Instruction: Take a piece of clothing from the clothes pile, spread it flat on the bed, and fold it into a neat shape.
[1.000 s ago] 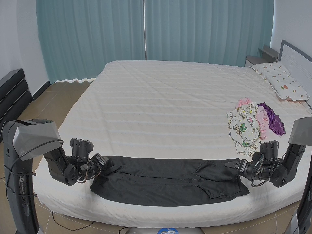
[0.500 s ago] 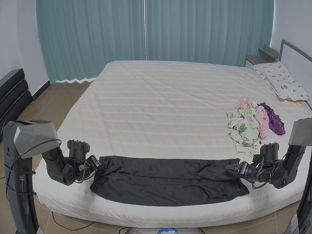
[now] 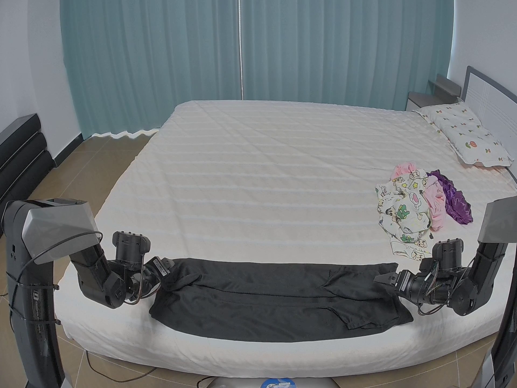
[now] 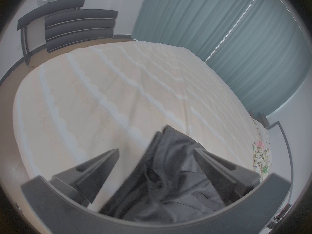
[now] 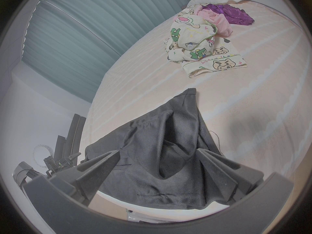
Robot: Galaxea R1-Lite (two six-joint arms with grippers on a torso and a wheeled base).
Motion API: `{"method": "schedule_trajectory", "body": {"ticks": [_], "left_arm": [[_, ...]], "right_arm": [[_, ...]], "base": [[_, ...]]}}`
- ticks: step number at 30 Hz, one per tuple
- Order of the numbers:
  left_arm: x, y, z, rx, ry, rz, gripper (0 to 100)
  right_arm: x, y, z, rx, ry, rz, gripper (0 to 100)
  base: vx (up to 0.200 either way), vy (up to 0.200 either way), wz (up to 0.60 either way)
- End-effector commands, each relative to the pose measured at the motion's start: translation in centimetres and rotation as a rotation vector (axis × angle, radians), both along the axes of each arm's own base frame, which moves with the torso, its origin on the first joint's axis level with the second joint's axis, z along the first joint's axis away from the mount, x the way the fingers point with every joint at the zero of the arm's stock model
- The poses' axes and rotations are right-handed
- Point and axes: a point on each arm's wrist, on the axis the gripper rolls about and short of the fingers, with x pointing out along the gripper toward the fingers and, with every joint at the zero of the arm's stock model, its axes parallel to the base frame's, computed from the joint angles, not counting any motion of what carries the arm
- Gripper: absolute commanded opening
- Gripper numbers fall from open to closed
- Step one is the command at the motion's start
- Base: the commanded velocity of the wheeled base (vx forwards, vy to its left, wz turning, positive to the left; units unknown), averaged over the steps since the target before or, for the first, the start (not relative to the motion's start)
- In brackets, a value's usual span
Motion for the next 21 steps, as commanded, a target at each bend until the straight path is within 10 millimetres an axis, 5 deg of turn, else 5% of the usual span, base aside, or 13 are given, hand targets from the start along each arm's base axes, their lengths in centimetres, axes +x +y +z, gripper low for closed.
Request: {"method": "schedule_trajectory", "body": {"ticks": [1, 6, 7, 21], "left_arm": [[0.1, -1.6, -0.1, -0.005, -0.006, -0.043, 100], [0.8, -2.5, -1.2, 0.007, 0.003, -0.062, 100], [0.9, -2.5, -1.3, 0.010, 0.006, -0.059, 0], [0.7, 0.2, -0.7, 0.055, 0.025, 0.051, 0]], "right_arm": [[0.0, 0.1, -0.1, 0.000, 0.002, 0.004, 100], [0.0, 0.2, -0.1, 0.000, -0.001, 0.006, 100], [-0.1, 0.1, -0.1, 0.000, 0.001, 0.004, 100], [-0.1, -0.1, -0.2, 0.002, 0.006, -0.002, 100]], "base": [[0.000, 0.000, 0.00], [0.000, 0.000, 0.00], [0.000, 0.000, 0.00], [0.000, 0.000, 0.00]]}}
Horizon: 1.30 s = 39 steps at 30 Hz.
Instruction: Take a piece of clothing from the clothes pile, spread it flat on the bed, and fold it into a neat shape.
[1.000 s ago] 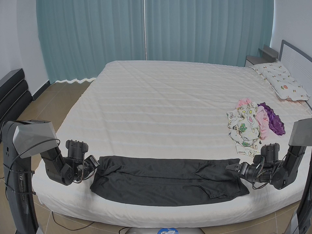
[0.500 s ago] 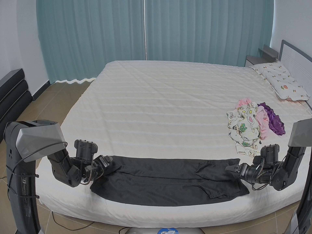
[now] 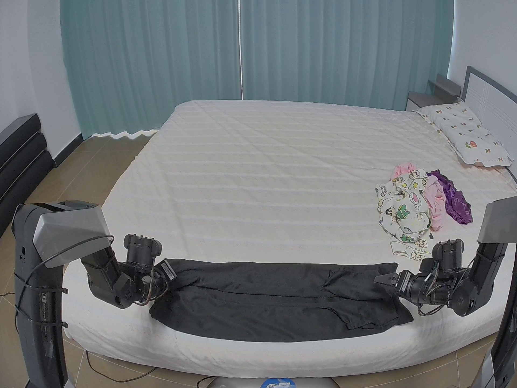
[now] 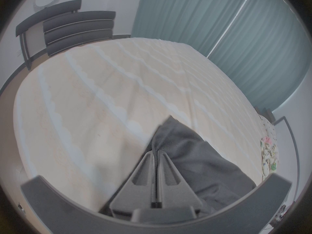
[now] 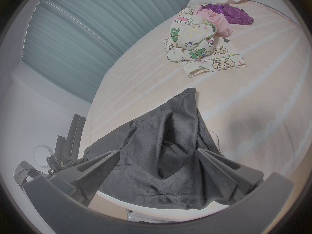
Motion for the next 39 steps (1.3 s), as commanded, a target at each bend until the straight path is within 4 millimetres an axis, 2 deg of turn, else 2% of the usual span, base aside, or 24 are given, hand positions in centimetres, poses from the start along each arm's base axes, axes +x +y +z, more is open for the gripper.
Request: {"method": "schedule_trajectory", "body": {"ticks": [1, 6, 13, 18, 19, 24, 28, 33, 36, 39], "left_arm": [[-0.1, 0.6, 0.5, -0.001, -0.010, 0.017, 0], [0.0, 0.8, 0.9, -0.004, -0.024, 0.024, 0], [1.1, 0.8, 1.8, -0.013, -0.072, 0.027, 0], [0.9, 0.8, 1.4, -0.004, -0.055, 0.021, 0], [1.0, 0.8, 1.3, 0.001, -0.055, 0.019, 100], [1.5, 1.6, 1.9, -0.009, -0.081, 0.044, 100], [1.1, 1.9, 2.6, -0.036, -0.083, 0.047, 100], [0.3, 0.8, 2.9, -0.111, -0.067, 0.006, 100], [-0.6, -0.1, 2.5, -0.136, -0.022, -0.050, 100], [-0.7, -0.6, 2.2, -0.135, -0.015, -0.064, 100]], "right_arm": [[-0.1, 0.1, -0.1, 0.002, 0.007, 0.002, 100], [-0.2, 0.2, -0.1, 0.009, 0.013, 0.000, 100], [-0.4, 0.3, -0.1, 0.008, 0.016, 0.002, 100], [-0.4, 0.2, -0.2, 0.008, 0.018, 0.002, 100], [-0.4, 0.2, -0.2, 0.008, 0.018, 0.002, 100], [-0.4, 0.3, -0.2, 0.009, 0.020, 0.002, 100], [-0.4, 0.3, -0.2, 0.009, 0.018, 0.002, 100], [-0.4, 0.4, -0.2, 0.022, 0.024, -0.006, 100], [-0.4, 0.4, -0.2, 0.022, 0.024, -0.006, 100], [-0.4, 0.4, -0.2, 0.023, 0.025, -0.007, 100]], "base": [[0.000, 0.000, 0.00], [0.000, 0.000, 0.00], [0.000, 0.000, 0.00], [0.000, 0.000, 0.00], [0.000, 0.000, 0.00], [0.000, 0.000, 0.00], [0.000, 0.000, 0.00], [0.000, 0.000, 0.00], [0.000, 0.000, 0.00], [0.000, 0.000, 0.00]]}}
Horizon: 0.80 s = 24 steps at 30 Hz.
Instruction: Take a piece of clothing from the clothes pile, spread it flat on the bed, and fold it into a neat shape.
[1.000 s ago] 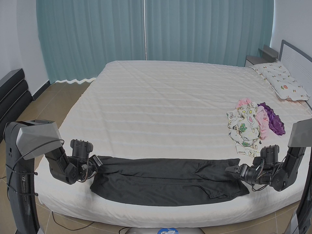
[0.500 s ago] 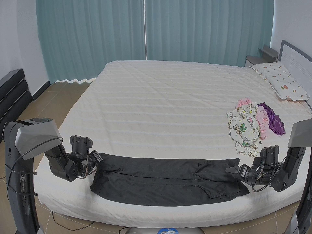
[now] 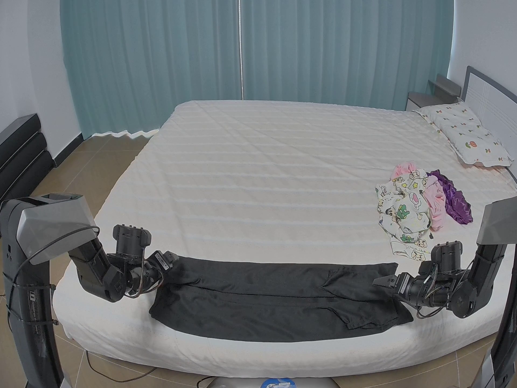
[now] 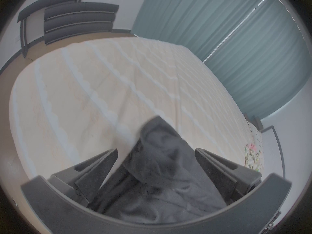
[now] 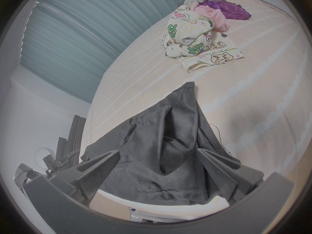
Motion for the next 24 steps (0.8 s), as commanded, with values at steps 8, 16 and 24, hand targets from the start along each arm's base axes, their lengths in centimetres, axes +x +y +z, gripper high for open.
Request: {"method": "schedule_trajectory", "body": {"ticks": [8, 16, 24], "left_arm": [[1.3, -0.9, -1.2, 0.040, 0.040, 0.008, 0], [2.2, -0.9, -1.3, 0.085, 0.018, 0.061, 0], [2.3, -1.1, 0.7, 0.041, -0.041, 0.123, 0]], "right_arm": [[-0.6, 0.0, 0.2, 0.026, 0.003, -0.024, 100], [-2.0, 0.2, 0.4, 0.005, -0.027, -0.133, 100], [-1.9, 2.4, 1.3, 0.120, -0.023, -0.177, 100]], "base": [[0.000, 0.000, 0.00], [0.000, 0.000, 0.00], [0.000, 0.000, 0.00]]}}
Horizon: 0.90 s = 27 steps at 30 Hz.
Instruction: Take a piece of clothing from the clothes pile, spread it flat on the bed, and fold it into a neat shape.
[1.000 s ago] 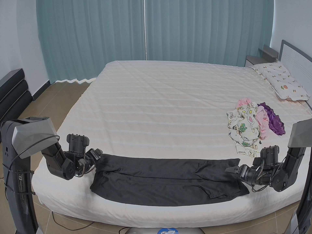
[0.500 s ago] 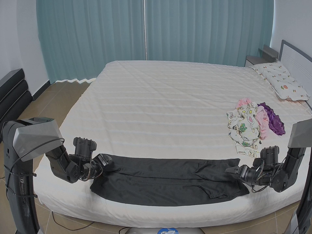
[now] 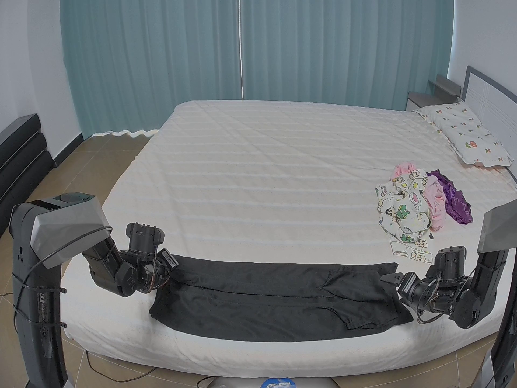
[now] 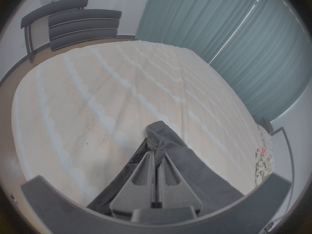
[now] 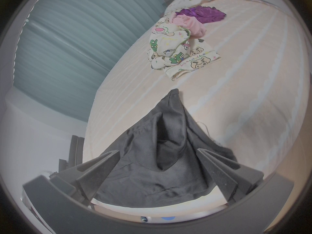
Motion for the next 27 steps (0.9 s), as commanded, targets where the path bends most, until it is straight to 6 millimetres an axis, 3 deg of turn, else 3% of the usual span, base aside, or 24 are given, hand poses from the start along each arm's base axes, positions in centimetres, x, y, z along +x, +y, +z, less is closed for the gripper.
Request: {"method": "schedule_trajectory", "body": {"ticks": [1, 9, 17, 27], "left_arm": [[0.1, -0.2, 1.4, -0.030, -0.040, 0.021, 0], [0.1, -0.2, 2.2, -0.066, -0.062, 0.048, 0], [-0.2, -0.2, 2.4, -0.068, -0.062, 0.046, 0], [-0.2, -0.2, 2.3, -0.070, -0.059, 0.047, 0]], "right_arm": [[-0.1, 1.5, 0.6, 0.035, -0.019, 0.023, 100], [-0.6, 2.6, 1.0, 0.080, -0.003, -0.003, 100], [0.8, 3.7, -1.2, 0.077, 0.041, -0.045, 100], [3.2, 5.5, -2.0, 0.004, 0.069, -0.104, 100]], "base": [[0.000, 0.000, 0.00], [0.000, 0.000, 0.00], [0.000, 0.000, 0.00], [0.000, 0.000, 0.00]]}}
